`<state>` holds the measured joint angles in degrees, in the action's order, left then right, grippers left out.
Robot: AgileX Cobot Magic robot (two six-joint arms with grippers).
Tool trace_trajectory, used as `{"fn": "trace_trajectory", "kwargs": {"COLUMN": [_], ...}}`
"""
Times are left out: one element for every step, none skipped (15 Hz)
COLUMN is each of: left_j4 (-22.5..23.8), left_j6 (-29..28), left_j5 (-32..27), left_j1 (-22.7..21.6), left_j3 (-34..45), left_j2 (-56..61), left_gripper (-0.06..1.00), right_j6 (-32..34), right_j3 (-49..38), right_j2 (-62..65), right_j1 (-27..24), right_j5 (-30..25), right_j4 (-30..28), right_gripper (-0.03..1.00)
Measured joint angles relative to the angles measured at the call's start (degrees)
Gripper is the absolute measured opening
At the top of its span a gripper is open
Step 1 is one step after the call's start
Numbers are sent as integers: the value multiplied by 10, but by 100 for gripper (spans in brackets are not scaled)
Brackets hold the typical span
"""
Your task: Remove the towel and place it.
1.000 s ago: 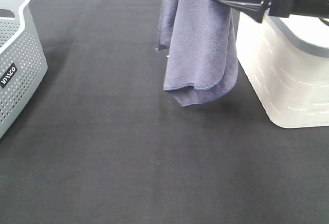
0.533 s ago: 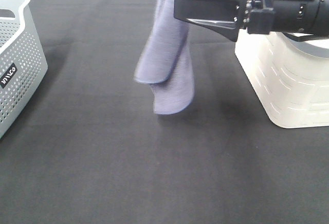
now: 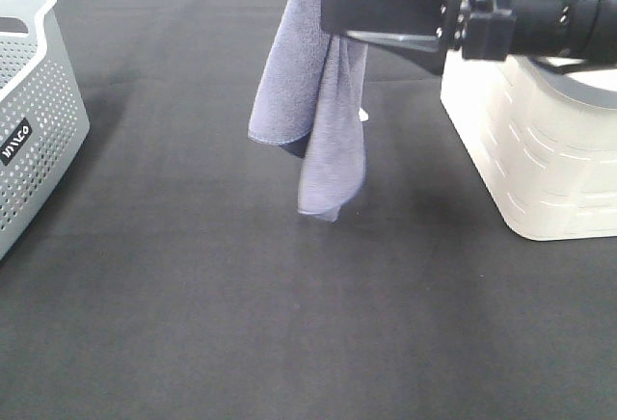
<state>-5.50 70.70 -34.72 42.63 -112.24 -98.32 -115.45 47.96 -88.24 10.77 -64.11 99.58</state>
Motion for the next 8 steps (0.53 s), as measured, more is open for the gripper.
{"fn": "trace_trajectory", "kwargs": {"left_j4": [0,0,0,0,0,0,0,0], "left_j6": [0,0,0,0,0,0,0,0], "left_j5": [-1,-1,-1,-1,-1,-2,-2,-2], "left_j1": [0,0,0,0,0,0,0,0], "left_j3": [0,0,0,0,0,0,0,0], "left_j2": [0,0,0,0,0,0,0,0], "left_gripper": [0,0,0,0,0,0,0,0], "right_j6": [5,5,14,18,19,19,19,19], "right_j3": [0,0,0,0,0,7,18,18], "right_j2": [23,23,30,39,51,57,49,49], "right_j1": [0,0,0,0,0,0,0,0], "right_j5": [42,42,53,57,58,69,73,73], "right_j4": [0,0,1,1,1,0,0,0], "right_gripper": [74,74,74,74,74,74,74,74]}}
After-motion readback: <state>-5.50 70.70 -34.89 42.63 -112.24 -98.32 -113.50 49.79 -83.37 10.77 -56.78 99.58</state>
